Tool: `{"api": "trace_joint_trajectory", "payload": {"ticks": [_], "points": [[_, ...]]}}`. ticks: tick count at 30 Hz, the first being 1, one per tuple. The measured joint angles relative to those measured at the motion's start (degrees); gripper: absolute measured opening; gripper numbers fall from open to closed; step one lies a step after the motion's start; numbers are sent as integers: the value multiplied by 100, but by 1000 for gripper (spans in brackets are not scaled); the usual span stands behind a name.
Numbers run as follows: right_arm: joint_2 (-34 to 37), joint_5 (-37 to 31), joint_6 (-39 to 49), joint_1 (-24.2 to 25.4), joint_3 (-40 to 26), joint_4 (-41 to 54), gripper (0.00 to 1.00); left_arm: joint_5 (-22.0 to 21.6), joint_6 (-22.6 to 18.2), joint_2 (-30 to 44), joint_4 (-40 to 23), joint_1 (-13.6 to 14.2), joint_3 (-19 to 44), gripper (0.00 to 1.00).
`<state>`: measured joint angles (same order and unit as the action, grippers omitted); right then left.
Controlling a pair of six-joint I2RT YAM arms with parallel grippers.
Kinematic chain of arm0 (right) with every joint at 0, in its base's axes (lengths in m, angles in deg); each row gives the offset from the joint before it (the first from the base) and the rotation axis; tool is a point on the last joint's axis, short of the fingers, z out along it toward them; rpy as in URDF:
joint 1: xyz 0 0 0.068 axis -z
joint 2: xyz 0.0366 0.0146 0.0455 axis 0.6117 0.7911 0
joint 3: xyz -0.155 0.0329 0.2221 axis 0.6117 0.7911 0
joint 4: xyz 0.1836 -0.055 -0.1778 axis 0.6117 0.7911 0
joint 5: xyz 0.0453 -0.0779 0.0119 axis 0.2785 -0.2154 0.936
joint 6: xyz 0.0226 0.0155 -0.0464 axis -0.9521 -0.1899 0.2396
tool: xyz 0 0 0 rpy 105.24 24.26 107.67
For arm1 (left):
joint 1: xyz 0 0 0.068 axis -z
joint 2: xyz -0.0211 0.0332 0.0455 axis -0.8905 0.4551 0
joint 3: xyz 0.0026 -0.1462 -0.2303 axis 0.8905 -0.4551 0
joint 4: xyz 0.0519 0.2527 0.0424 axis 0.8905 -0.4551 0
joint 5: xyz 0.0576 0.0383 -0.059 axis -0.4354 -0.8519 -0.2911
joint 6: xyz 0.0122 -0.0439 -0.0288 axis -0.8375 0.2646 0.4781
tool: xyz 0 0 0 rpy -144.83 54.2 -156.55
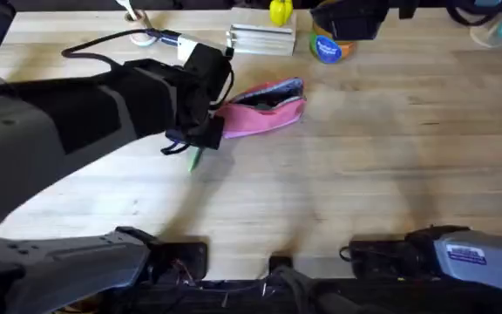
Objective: Unzip the bag, pick up the pens from the table one at a time and place them inside, then zip the bag closed.
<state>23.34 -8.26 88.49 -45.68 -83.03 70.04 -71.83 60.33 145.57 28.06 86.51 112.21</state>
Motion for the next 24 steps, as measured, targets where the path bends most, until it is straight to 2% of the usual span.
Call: {"api": "trace_joint_trajectory", "payload": {"ticks": [2,6,10,13,16,19,24], "points": [[0,0,0,0,0,2,998,-292,0,-107,-204,-12,-1,40],[0,0,0,0,0,-2,998,-780,-6,-672,-52,-31,77,41],[0,0,0,0,0,-2,998,-973,-15,-1342,903,-31,233,41],[0,0,0,0,0,-1,998,-828,-52,-1736,1666,-31,277,41],[0,0,0,0,0,0,997,-232,-235,-1996,2369,-31,283,41],[0,0,0,0,0,-2,997,716,-532,-2045,2895,-31,303,41],[-2,0,0,0,0,0,997,2428,-1580,-1703,3258,-29,303,42]]}}
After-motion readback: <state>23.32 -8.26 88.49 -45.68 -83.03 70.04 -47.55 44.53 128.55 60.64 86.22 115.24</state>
